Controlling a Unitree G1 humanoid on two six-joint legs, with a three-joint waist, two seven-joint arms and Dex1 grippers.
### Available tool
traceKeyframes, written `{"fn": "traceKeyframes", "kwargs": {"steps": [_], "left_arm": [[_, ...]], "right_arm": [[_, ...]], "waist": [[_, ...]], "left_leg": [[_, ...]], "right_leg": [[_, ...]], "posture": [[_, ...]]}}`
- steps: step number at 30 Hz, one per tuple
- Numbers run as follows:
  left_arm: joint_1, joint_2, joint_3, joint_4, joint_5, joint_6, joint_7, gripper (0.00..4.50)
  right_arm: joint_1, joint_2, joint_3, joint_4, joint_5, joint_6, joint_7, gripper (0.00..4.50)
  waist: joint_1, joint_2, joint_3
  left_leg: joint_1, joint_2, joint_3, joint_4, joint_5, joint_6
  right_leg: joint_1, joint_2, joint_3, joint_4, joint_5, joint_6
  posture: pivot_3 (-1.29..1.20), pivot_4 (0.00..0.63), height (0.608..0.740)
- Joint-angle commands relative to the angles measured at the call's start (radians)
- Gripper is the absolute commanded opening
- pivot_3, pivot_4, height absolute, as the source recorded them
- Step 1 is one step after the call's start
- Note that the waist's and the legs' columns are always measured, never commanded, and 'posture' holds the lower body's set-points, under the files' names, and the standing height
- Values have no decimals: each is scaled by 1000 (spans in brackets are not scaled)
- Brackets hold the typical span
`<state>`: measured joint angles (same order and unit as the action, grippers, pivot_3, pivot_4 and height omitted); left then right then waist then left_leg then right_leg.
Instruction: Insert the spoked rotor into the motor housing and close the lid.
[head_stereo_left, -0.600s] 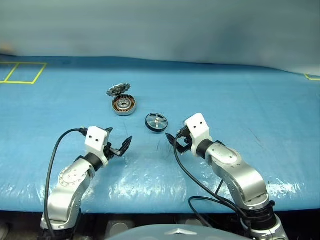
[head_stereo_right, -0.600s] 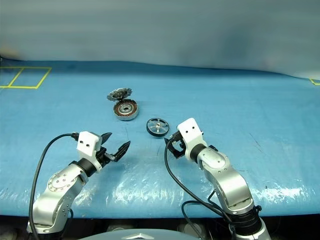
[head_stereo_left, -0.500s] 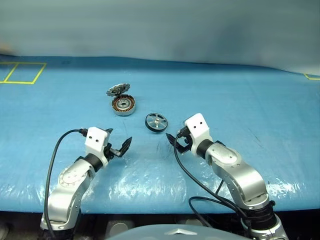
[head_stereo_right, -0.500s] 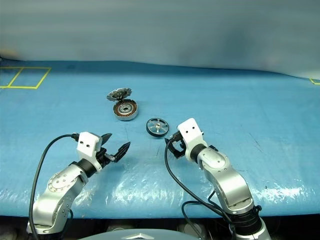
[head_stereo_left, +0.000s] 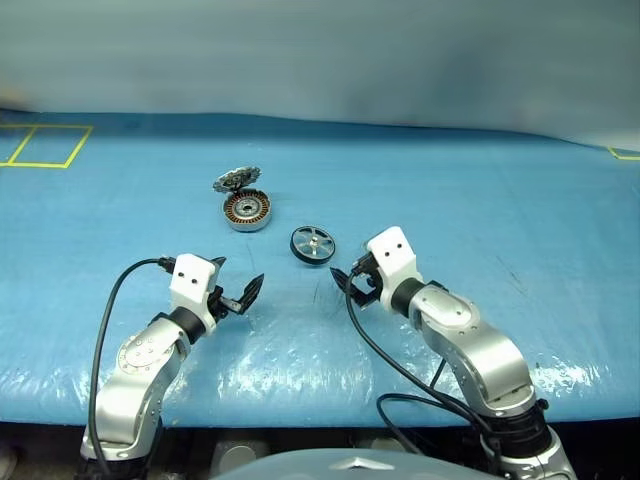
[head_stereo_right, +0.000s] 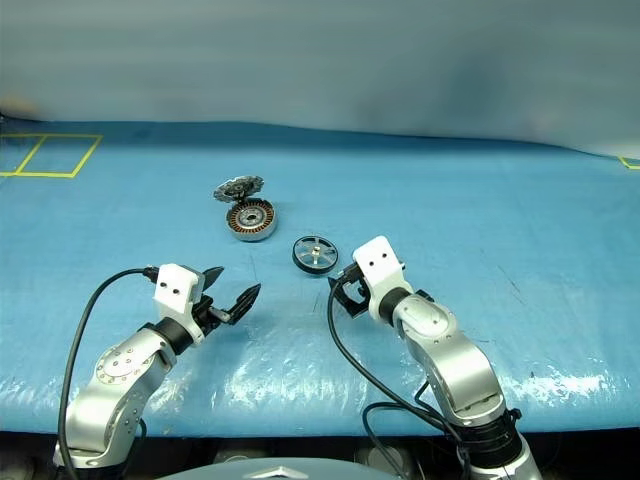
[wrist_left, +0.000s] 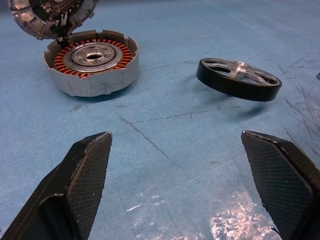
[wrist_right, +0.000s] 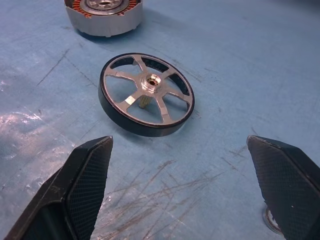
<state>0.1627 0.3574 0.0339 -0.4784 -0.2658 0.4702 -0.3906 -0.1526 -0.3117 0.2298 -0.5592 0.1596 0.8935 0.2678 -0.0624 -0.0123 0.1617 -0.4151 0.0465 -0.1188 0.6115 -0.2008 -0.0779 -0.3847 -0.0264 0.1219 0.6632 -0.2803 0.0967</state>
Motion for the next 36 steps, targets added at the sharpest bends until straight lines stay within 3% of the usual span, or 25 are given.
{"fn": "traceKeyframes", "kwargs": {"steps": [1,24,30,36], "left_arm": [[1,-2,12,-56,-5,-11,11,4401],[-9,-11,25,-38,16,-44,57,4401],[-38,-40,37,-5,44,-92,100,4401],[26,-73,34,-22,78,-169,129,4401]], "right_arm": [[-35,-1,7,-11,-4,-31,15,4500],[-120,-34,79,26,-29,-47,97,4500],[-371,-81,239,206,-86,-84,245,4500],[-626,30,333,561,-156,-207,322,4500]], "waist": [[0,0,0],[0,0,0],[-7,1,1],[-7,1,1]], "left_leg": [[0,0,0,0,0,0],[0,0,0,0,0,0],[1,0,0,1,0,0],[1,0,0,-1,0,0]], "right_leg": [[0,0,0,0,0,0],[0,0,0,0,0,0],[1,0,0,1,1,0],[0,0,0,0,5,-3]], "posture": [[0,150,740],[0,150,740],[0,150,740],[0,150,740]]}}
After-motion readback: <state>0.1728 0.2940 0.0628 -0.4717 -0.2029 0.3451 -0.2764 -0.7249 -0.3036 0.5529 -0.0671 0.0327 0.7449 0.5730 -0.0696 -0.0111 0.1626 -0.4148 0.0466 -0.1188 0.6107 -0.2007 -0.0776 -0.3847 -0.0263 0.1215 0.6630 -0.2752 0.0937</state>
